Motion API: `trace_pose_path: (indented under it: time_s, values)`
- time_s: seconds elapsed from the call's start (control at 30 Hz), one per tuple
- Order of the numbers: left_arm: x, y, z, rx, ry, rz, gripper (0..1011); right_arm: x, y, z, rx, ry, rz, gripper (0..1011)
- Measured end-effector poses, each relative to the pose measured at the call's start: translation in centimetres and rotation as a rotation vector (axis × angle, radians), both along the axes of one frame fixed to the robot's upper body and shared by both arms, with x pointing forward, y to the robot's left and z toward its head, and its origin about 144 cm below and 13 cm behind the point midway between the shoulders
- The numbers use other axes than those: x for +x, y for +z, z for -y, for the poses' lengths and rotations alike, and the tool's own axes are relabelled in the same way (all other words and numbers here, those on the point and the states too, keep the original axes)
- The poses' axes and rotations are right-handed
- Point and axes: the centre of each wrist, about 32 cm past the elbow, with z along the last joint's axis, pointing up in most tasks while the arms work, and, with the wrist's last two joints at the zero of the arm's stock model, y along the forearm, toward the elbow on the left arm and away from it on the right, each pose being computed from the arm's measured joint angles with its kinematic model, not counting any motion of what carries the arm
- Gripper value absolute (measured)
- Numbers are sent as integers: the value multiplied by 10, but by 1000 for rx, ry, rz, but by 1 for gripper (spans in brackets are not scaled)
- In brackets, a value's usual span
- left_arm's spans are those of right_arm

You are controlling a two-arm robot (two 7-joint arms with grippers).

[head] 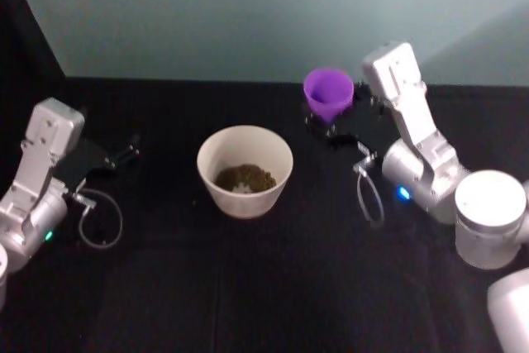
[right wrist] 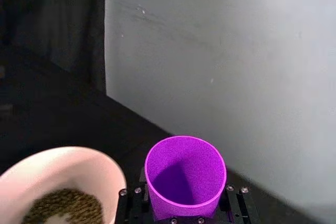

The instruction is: Pick up the cup and pour the mung beans from the cup into the bowl.

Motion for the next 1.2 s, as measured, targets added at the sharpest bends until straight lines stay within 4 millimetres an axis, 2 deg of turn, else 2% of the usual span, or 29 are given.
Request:
trace_pose_path:
  time_s: [0.17, 0.83, 1.03, 1.2]
  values:
    - [0, 0, 0, 0, 0, 0, 1000, 0, -9, 4, 75, -6, -57, 718]
    - [0, 0, 0, 0, 0, 0, 1000, -1, -7, 7, 77, -5, -49, 718]
    - [0, 0, 0, 0, 0, 0, 1000, -1, -8, 15, 118, -1, -25, 718]
    - [0, 0, 0, 0, 0, 0, 1000, 1, -19, 27, 156, 46, -24, 718]
